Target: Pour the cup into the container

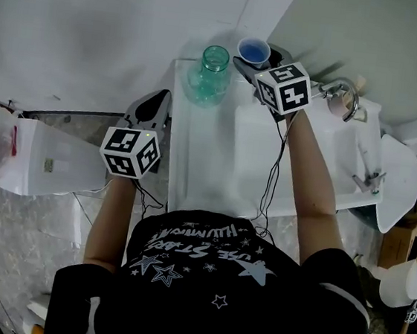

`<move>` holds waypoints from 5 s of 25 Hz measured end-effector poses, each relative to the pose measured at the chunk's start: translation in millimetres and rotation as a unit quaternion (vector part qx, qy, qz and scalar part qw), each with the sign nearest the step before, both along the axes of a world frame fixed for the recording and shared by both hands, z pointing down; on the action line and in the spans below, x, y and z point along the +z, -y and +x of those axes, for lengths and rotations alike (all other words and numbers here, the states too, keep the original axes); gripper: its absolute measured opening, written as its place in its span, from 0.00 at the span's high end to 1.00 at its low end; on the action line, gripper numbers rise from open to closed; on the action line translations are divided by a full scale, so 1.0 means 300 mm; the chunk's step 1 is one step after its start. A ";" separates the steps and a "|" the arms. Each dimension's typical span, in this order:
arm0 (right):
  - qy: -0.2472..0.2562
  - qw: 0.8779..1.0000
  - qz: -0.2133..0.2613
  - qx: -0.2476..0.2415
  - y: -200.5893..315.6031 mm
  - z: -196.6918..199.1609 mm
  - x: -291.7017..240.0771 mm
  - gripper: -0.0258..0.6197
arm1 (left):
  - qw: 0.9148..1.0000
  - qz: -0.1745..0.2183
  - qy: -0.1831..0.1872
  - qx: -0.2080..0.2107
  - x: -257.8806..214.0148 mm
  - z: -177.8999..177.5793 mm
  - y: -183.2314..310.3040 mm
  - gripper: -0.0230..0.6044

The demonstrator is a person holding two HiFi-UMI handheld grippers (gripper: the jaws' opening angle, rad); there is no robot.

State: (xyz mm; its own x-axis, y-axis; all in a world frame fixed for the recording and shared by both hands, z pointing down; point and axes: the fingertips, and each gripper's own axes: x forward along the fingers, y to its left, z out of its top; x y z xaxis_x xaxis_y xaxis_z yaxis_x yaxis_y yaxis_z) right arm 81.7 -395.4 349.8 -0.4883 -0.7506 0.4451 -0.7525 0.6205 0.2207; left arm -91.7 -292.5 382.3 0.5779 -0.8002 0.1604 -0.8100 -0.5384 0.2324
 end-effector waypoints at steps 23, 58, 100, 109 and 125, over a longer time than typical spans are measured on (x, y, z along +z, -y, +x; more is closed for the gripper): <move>-0.167 0.985 0.013 -0.049 0.023 -0.054 0.019 0.50 | 1.000 -0.006 -0.020 -0.006 0.026 -0.018 0.034 0.95; -0.345 0.933 0.059 -0.084 0.033 -0.073 0.029 0.50 | 0.999 -0.006 -0.032 -0.009 0.025 -0.018 0.043 0.95; -0.006 0.997 0.057 0.059 0.004 0.193 0.018 0.50 | 0.999 0.018 0.021 -0.017 -0.013 0.075 0.034 0.95; 0.022 0.994 0.050 0.097 0.001 0.348 0.132 0.50 | 0.999 0.002 0.027 -0.035 0.030 0.126 0.067 0.95; 0.063 0.990 0.016 0.122 -0.007 0.465 0.427 0.50 | 0.996 -0.035 0.052 -0.059 0.149 0.167 0.078 0.95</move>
